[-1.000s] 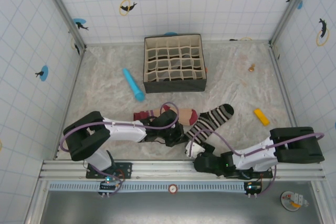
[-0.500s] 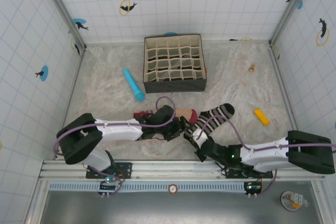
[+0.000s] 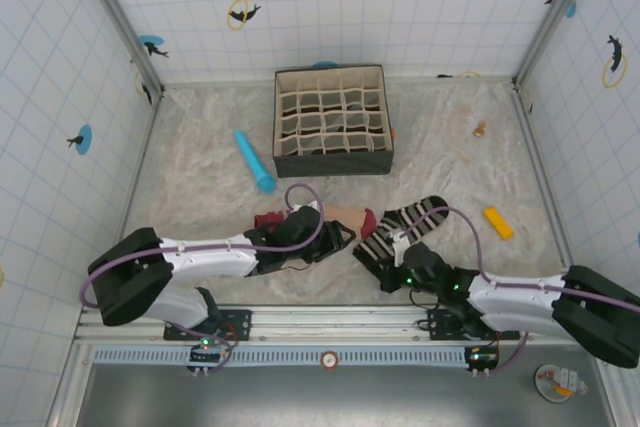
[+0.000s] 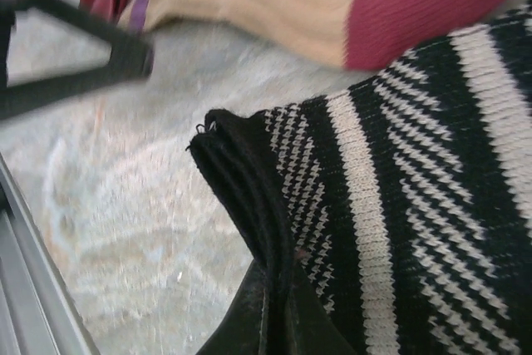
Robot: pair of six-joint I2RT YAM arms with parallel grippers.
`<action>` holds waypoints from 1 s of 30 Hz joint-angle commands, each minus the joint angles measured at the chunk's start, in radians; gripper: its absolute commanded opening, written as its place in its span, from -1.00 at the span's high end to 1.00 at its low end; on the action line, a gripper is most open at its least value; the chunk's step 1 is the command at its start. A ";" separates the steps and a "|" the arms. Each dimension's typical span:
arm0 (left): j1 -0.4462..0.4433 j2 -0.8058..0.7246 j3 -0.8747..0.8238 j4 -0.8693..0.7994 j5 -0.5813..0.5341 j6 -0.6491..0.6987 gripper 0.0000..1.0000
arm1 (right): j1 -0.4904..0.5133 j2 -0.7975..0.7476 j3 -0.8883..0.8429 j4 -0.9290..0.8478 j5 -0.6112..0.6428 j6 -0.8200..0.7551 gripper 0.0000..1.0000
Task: Roll the socks
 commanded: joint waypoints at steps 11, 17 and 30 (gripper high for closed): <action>-0.087 0.143 0.030 0.150 -0.042 0.021 -0.14 | -0.181 0.000 -0.134 -0.117 -0.138 0.289 1.00; -0.099 0.213 0.057 0.192 -0.051 0.029 -0.04 | -0.224 -0.008 -0.131 -0.146 -0.155 0.286 1.00; -0.101 0.357 0.115 0.239 -0.057 0.069 0.22 | -0.277 0.044 -0.134 -0.089 -0.210 0.282 1.00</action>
